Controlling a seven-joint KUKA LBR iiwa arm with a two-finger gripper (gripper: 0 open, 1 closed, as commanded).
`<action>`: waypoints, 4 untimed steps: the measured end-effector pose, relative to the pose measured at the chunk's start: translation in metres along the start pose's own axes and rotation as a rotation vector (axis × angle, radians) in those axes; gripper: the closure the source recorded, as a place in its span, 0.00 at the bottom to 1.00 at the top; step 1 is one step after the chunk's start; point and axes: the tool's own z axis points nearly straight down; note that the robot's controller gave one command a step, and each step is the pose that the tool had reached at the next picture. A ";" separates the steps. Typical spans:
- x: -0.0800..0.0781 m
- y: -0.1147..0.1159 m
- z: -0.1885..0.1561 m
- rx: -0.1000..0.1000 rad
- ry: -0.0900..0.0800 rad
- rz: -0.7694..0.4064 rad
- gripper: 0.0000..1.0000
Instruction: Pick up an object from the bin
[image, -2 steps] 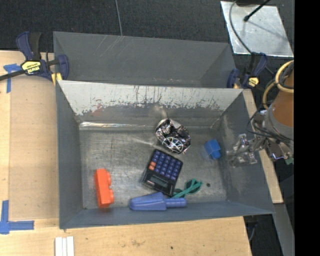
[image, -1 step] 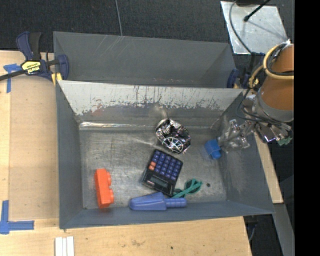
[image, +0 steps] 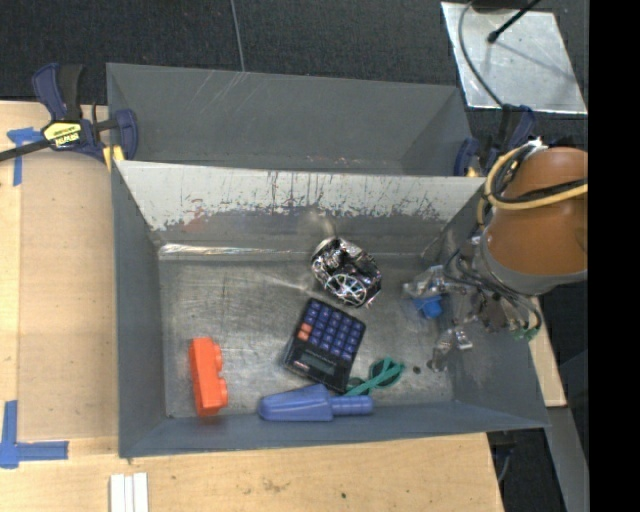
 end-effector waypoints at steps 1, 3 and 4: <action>-0.001 -0.001 -0.001 0.002 -0.004 -0.001 0.00; -0.008 -0.048 0.081 0.002 -0.004 -0.463 0.00; 0.006 -0.046 0.080 0.000 -0.006 -0.470 0.00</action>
Offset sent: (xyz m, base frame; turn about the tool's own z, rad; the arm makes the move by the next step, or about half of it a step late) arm 0.0600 -0.0014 -0.0706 -0.5632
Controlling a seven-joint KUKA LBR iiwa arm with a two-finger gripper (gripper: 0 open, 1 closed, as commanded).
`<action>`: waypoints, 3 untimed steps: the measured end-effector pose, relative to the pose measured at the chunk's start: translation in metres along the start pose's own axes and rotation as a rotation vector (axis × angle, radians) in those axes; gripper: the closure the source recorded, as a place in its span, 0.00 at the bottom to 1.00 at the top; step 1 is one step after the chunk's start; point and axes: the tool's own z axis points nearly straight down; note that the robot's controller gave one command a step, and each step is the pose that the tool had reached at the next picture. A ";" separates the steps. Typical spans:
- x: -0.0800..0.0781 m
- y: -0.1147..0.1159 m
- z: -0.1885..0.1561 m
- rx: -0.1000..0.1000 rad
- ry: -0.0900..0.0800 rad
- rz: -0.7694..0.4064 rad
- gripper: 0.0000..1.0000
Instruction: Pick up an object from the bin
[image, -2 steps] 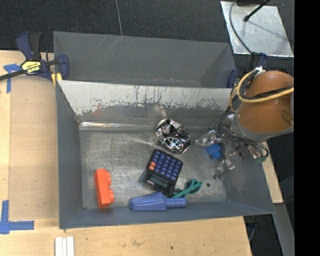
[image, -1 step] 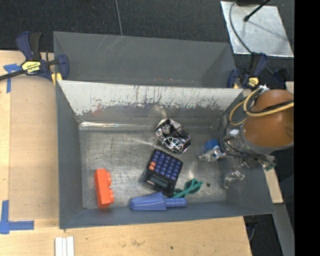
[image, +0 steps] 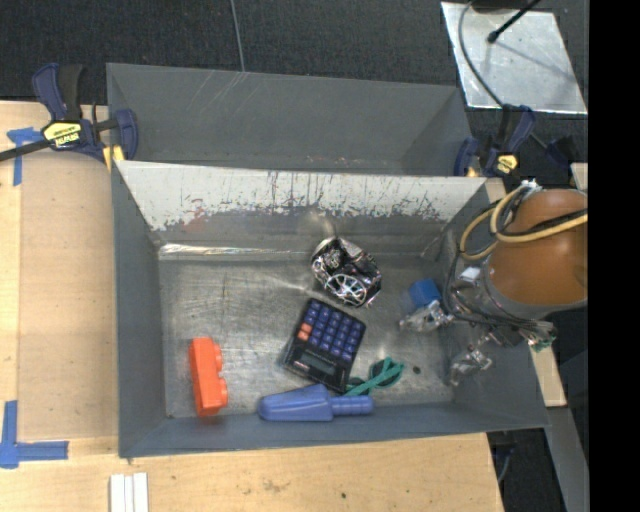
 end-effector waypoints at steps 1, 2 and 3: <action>-0.016 0.063 -0.001 0.002 0.003 -0.096 0.00; -0.035 0.095 -0.002 0.003 -0.007 -0.163 1.00; -0.022 0.082 0.000 0.003 -0.001 -0.181 0.00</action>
Offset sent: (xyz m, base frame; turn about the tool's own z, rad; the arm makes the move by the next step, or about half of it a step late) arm -0.0335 0.0636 -0.0026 -0.2038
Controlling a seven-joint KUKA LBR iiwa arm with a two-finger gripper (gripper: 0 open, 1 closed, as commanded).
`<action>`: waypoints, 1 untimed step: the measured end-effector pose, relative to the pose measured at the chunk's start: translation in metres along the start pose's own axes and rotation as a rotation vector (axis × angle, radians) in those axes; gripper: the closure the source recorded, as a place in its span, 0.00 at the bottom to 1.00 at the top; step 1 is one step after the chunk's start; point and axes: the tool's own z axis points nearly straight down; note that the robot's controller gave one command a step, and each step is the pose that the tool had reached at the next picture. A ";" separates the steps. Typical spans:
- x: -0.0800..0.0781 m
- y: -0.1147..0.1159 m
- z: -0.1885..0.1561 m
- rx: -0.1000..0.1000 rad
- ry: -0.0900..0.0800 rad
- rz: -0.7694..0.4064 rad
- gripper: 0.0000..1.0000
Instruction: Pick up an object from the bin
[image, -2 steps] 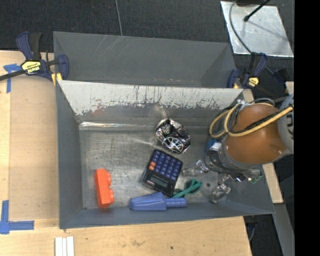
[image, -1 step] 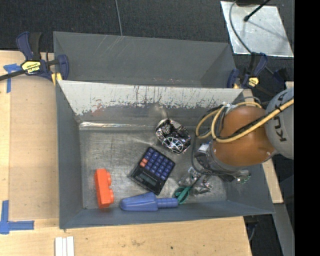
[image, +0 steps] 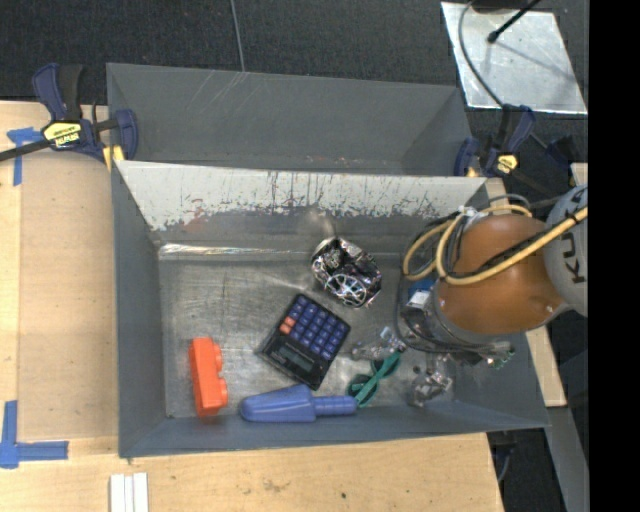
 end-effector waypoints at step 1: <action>0.011 -0.010 -0.001 0.003 -0.006 -0.022 1.00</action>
Offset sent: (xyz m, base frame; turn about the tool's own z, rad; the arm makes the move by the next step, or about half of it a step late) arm 0.0000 0.0000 0.0000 0.0000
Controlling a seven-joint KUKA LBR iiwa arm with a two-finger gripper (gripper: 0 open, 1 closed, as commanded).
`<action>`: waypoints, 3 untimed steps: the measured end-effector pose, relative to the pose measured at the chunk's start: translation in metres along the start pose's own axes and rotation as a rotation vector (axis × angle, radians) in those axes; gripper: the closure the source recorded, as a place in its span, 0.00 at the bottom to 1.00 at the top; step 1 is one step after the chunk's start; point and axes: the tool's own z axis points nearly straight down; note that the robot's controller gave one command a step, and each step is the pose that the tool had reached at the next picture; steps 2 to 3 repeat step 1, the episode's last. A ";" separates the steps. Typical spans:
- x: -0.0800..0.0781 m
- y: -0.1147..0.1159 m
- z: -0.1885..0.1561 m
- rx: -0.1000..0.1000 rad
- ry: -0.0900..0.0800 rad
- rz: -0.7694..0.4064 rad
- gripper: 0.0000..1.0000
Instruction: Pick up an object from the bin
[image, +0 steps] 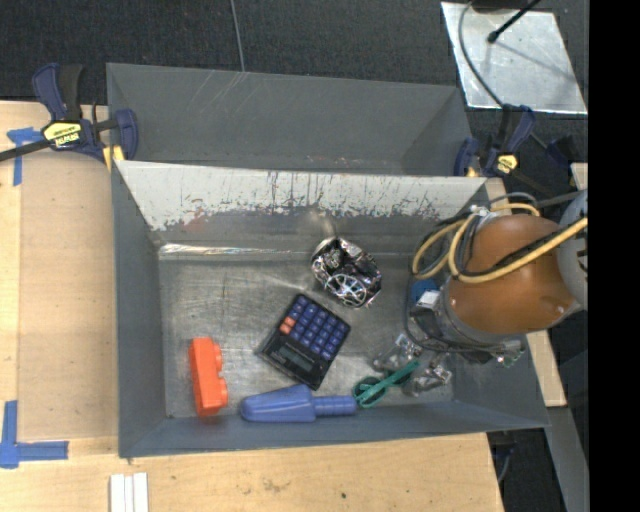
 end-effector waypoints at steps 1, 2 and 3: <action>0.000 0.000 0.000 0.000 0.000 -0.001 1.00; 0.000 0.000 0.000 0.000 0.000 -0.001 1.00; 0.000 0.000 0.000 0.000 0.000 -0.001 1.00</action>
Offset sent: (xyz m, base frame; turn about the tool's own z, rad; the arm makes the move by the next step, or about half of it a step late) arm 0.0252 0.0192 0.1251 -0.0199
